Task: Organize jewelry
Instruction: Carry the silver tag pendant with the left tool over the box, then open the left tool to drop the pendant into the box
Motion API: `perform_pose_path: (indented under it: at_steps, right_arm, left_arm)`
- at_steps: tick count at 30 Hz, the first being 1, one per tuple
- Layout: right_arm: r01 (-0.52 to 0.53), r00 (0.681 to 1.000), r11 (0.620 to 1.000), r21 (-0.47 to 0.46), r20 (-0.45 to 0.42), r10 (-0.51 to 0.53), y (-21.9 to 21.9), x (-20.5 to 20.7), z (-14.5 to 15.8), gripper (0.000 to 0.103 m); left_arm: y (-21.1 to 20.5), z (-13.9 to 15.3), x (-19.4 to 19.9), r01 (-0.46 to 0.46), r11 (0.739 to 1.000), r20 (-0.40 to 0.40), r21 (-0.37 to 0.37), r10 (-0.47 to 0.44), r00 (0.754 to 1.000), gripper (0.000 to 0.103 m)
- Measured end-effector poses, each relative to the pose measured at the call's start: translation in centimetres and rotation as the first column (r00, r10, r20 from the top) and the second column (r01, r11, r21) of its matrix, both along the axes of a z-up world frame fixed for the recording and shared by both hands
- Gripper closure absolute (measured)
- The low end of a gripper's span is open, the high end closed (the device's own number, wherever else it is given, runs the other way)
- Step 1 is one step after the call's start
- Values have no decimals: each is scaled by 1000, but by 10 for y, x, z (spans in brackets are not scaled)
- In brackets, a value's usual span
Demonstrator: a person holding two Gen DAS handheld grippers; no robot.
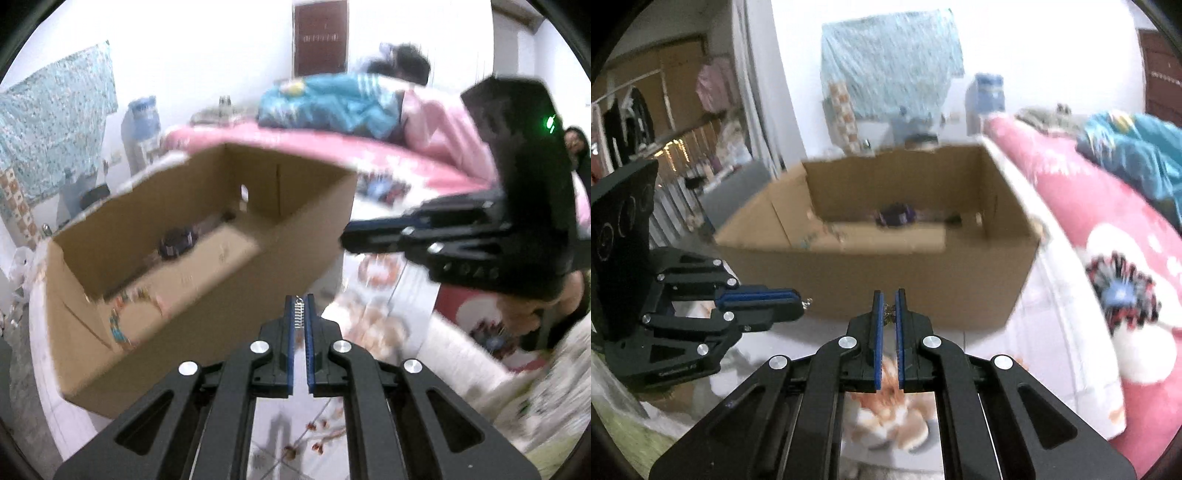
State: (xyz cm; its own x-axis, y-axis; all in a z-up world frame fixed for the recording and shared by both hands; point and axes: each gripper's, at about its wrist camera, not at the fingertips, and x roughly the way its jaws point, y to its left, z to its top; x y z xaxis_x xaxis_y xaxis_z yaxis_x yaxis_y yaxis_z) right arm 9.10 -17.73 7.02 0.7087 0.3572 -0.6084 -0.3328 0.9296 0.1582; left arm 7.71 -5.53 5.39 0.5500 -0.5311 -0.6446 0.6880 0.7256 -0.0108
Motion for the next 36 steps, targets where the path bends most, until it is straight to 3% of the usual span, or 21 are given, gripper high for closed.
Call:
perform_pose_path:
  at_steps: [4,8,17,19,22,25,31,36]
  right_arm:
    - [-20,998,999,32,66,18,5,14,22,99]
    - [-36,997,997,65,69,32,5,36,23,99]
    - [-22,998,998,58,-60,26,7,77,-8,99]
    - [-23,998,999,49,-51,26,8,75,-7,95]
    - [-11,999,999,51,-34,13,4,70,-5,78]
    - [-1,1000,997,79,-19,2,-7,64,0,76]
    - [69,996,990,126,49,-76,-41,44,22,75]
    - [198,972,973,115,107,-210,-82,18,42,72]
  left_arm:
    - [5,30,9,-1,997,40,-77,5,999,99]
    - [3,38,31,-44,996,51,-73,48,998,99]
    - [5,-1,93,-193,981,-116,5,192,975,98]
    - [7,-6,97,-208,978,-134,11,207,969,98]
    - [8,-10,98,-210,977,-139,19,211,968,98]
    - [9,-11,95,-215,976,-138,23,216,967,97]
    - [14,-4,88,-232,973,-117,-1,230,966,75]
    - [22,8,73,-244,970,-83,-26,241,967,55]
